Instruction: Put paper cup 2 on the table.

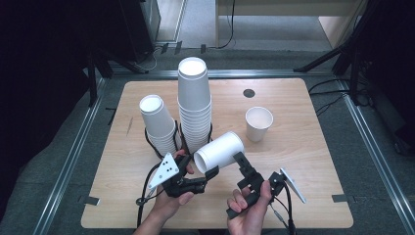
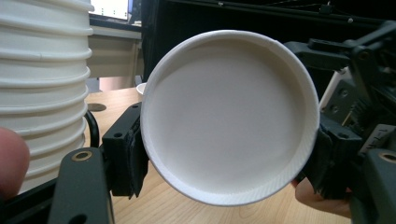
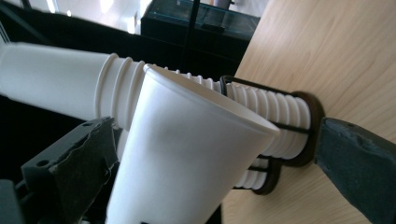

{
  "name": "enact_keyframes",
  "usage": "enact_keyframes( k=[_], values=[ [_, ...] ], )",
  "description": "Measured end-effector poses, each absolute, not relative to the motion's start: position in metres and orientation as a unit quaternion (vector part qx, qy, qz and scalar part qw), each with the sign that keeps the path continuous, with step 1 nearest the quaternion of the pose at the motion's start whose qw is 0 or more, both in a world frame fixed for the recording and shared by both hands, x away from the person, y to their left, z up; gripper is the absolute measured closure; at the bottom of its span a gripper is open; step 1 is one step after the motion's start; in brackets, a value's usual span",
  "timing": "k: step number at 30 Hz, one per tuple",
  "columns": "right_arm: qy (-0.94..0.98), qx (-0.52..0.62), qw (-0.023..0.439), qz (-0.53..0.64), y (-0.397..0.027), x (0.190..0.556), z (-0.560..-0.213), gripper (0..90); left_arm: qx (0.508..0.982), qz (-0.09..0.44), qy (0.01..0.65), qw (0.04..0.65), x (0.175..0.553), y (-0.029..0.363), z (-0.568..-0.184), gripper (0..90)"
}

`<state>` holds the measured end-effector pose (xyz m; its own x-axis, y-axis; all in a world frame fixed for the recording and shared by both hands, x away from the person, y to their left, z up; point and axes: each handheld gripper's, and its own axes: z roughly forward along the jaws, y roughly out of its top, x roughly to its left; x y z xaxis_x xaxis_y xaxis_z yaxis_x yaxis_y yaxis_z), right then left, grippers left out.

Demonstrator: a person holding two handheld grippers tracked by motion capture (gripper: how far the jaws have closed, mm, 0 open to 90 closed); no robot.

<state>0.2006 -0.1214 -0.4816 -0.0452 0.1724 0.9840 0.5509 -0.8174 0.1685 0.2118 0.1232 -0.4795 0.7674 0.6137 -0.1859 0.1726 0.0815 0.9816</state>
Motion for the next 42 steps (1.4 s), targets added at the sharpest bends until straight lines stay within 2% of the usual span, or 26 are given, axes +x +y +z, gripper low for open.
enact_keyframes(
  k=[11, 22, 35, 37, 39, 42],
  values=[
    [-0.225, -0.681, 0.207, -0.665, -0.112, 0.204, -0.484, 0.0, 0.659, 0.161, 0.292, 0.674, 0.209, 0.119, -0.48, 27.3],
    [-0.217, -0.682, 0.209, -0.667, -0.106, 0.213, -0.485, 0.0, 0.663, 0.159, 0.284, 0.675, 0.207, 0.117, -0.48, 27.4],
    [-0.191, -0.667, 0.242, -0.678, -0.1, 0.225, -0.495, 0.0, 0.673, 0.152, 0.275, 0.669, 0.205, 0.112, -0.483, 27.3],
    [-0.181, -0.665, 0.244, -0.683, -0.101, 0.225, -0.497, 5.2, 0.67, 0.15, 0.278, 0.672, 0.206, 0.112, -0.482, 27.1],
    [-0.181, -0.663, 0.246, -0.684, -0.101, 0.225, -0.497, 6.2, 0.671, 0.149, 0.277, 0.672, 0.206, 0.113, -0.482, 26.5],
    [-0.189, -0.667, 0.227, -0.684, -0.101, 0.223, -0.497, 11.3, 0.676, 0.124, 0.285, 0.668, 0.21, 0.114, -0.485, 24.1]
  ],
)
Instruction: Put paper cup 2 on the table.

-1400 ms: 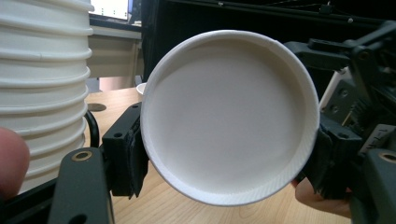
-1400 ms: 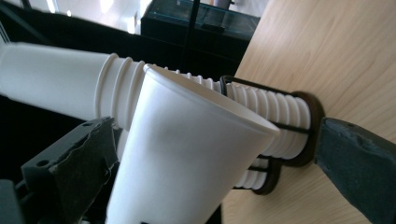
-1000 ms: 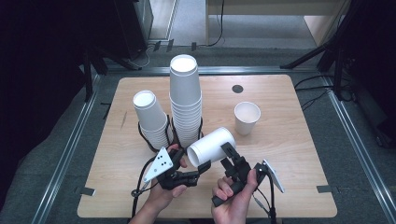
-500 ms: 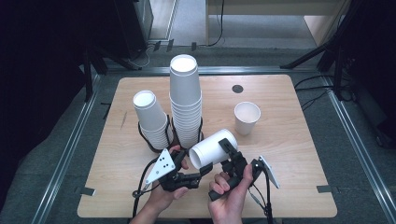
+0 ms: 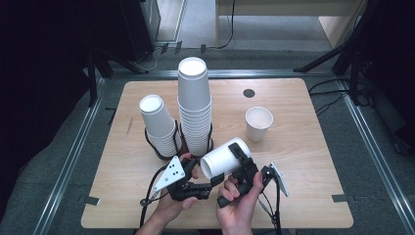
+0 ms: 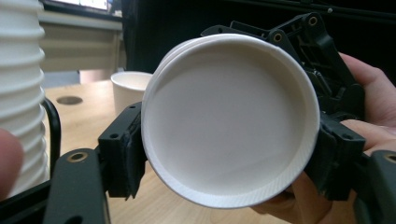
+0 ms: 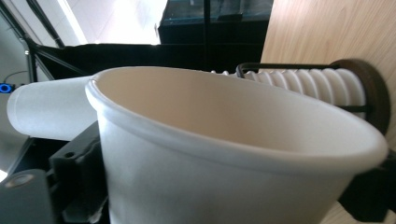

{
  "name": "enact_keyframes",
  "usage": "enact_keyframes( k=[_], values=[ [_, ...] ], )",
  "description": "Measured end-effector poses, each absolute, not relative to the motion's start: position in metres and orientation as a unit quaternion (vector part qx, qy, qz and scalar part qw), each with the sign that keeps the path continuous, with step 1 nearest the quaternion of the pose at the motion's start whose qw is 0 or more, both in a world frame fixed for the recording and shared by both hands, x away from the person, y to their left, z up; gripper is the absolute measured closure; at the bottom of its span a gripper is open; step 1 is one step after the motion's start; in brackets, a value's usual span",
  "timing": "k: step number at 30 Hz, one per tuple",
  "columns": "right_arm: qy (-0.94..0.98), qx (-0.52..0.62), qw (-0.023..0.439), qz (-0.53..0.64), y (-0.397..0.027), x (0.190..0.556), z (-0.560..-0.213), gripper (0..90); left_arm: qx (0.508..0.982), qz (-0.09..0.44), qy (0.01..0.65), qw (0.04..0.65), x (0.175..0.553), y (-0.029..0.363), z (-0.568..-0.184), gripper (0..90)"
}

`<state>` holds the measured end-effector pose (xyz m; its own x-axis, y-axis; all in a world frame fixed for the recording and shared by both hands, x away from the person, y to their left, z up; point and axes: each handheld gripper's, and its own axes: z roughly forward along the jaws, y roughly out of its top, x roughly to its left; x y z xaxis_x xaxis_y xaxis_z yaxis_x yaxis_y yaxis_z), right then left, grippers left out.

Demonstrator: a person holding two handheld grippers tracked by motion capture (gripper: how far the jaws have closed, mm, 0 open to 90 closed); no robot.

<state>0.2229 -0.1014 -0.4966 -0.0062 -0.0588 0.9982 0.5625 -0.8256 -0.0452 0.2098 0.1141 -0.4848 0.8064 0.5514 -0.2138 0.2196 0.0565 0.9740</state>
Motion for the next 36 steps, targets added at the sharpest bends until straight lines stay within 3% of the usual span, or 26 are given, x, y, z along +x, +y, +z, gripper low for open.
enact_keyframes(
  k=[2, 4, 8, 23, 33, 36],
  values=[
    [-0.188, -0.664, 0.226, -0.688, -0.102, 0.222, -0.496, 12.8, 0.678, 0.113, 0.288, 0.667, 0.21, 0.114, -0.484, 22.5],
    [-0.19, -0.66, 0.217, -0.693, -0.103, 0.222, -0.496, 13.3, 0.68, 0.107, 0.288, 0.666, 0.21, 0.114, -0.483, 11.7],
    [-0.194, -0.657, 0.186, -0.704, -0.111, 0.222, -0.493, 13.8, 0.682, 0.094, 0.292, 0.664, 0.211, 0.116, -0.479, 2.7],
    [-0.214, -0.636, 0.116, -0.732, -0.128, 0.221, -0.485, 14.0, 0.675, 0.095, 0.298, 0.668, 0.212, 0.123, -0.476, 2.3],
    [-0.258, -0.611, 0.045, -0.747, -0.129, 0.219, -0.469, 13.7, 0.674, 0.101, 0.302, 0.666, 0.213, 0.124, -0.476, 3.1],
    [-0.282, -0.597, 0.0, -0.751, -0.129, 0.217, -0.464, 13.7, 0.677, 0.104, 0.307, 0.661, 0.214, 0.124, -0.477, 3.1]
  ],
)
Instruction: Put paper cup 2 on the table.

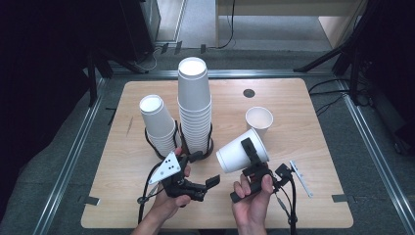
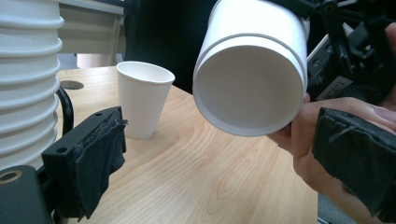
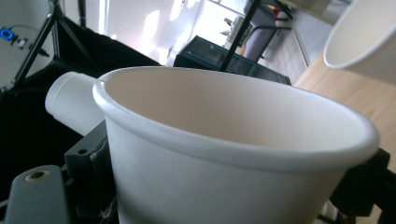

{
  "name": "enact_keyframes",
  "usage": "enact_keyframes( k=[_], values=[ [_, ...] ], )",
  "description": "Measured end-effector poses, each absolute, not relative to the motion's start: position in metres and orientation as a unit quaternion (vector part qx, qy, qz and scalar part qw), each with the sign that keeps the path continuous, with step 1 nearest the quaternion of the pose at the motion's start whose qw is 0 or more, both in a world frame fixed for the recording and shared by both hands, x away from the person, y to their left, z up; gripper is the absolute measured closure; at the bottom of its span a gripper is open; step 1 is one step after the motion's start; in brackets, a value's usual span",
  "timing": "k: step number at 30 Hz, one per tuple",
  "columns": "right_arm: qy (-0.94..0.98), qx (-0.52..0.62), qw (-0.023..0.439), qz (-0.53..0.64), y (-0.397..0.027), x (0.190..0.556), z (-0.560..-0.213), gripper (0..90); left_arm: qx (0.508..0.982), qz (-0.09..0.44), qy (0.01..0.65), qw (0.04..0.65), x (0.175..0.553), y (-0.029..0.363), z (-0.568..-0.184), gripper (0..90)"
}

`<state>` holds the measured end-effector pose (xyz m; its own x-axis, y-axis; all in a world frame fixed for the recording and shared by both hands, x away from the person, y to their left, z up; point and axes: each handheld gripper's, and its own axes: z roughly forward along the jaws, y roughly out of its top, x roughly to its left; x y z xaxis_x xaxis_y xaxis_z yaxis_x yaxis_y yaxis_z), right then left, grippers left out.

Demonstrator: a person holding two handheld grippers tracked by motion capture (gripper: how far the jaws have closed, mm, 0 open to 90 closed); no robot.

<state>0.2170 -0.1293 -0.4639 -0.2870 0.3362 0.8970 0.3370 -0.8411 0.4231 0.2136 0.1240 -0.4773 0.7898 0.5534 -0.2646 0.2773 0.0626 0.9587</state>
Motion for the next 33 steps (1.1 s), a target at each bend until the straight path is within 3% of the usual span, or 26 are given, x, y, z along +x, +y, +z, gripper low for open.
enact_keyframes(
  k=[9, 16, 33],
  values=[
    [-0.325, -0.576, -0.074, -0.747, -0.132, 0.213, -0.455, 13.6, 0.675, 0.105, 0.307, 0.662, 0.214, 0.125, -0.477, 3.5],
    [-0.387, -0.55, -0.175, -0.719, -0.125, 0.206, -0.445, 13.6, 0.675, 0.103, 0.309, 0.662, 0.214, 0.126, -0.477, 3.6],
    [-0.448, -0.514, -0.269, -0.68, -0.12, 0.206, -0.445, 13.5, 0.673, 0.105, 0.314, 0.661, 0.215, 0.128, -0.476, 3.4]
  ],
)
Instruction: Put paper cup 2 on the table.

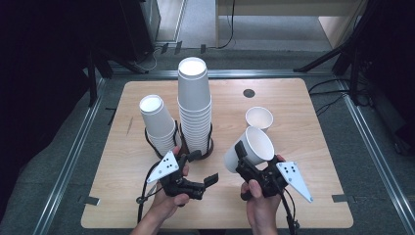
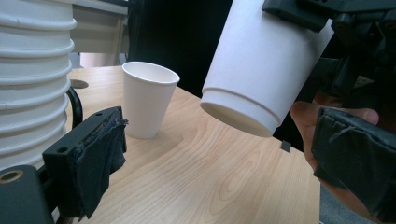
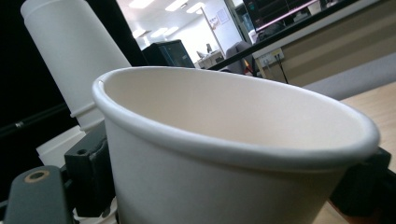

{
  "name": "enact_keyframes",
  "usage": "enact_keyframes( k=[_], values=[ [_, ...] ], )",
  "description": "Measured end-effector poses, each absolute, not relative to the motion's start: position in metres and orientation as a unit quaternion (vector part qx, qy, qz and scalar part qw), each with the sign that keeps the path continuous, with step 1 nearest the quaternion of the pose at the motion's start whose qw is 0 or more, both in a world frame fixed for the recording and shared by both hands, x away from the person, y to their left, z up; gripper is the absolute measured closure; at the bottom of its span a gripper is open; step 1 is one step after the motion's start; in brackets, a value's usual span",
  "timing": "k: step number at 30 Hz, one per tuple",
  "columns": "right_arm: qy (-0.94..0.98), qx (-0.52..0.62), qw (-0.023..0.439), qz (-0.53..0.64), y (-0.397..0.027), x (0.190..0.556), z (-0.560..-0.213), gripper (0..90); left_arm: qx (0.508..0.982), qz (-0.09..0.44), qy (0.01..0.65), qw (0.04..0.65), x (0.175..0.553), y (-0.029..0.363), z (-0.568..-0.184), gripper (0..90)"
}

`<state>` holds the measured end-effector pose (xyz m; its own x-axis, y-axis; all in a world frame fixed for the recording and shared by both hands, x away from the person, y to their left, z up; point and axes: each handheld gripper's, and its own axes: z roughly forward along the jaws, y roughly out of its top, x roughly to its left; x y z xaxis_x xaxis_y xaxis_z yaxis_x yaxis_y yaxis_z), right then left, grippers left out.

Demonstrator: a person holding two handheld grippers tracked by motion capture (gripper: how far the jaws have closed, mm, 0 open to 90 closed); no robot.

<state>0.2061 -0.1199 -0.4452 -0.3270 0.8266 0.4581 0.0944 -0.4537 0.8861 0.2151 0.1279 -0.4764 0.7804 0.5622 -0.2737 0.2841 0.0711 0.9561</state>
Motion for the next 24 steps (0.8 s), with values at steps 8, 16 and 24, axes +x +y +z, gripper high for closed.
enact_keyframes(
  k=[8, 16, 24],
  values=[
    [0.49, 0.47, 0.347, 0.646, -0.116, 0.212, -0.452, 13.4, 0.673, 0.104, 0.316, 0.661, 0.216, 0.128, -0.477, 3.4],
    [0.516, 0.446, 0.394, 0.616, -0.124, 0.224, -0.463, 13.5, 0.671, 0.104, 0.321, 0.66, 0.217, 0.13, -0.478, 3.4],
    [0.517, 0.449, 0.426, 0.592, -0.131, 0.238, -0.48, 13.4, 0.671, 0.104, 0.323, 0.659, 0.218, 0.13, -0.479, 3.4]
  ],
)
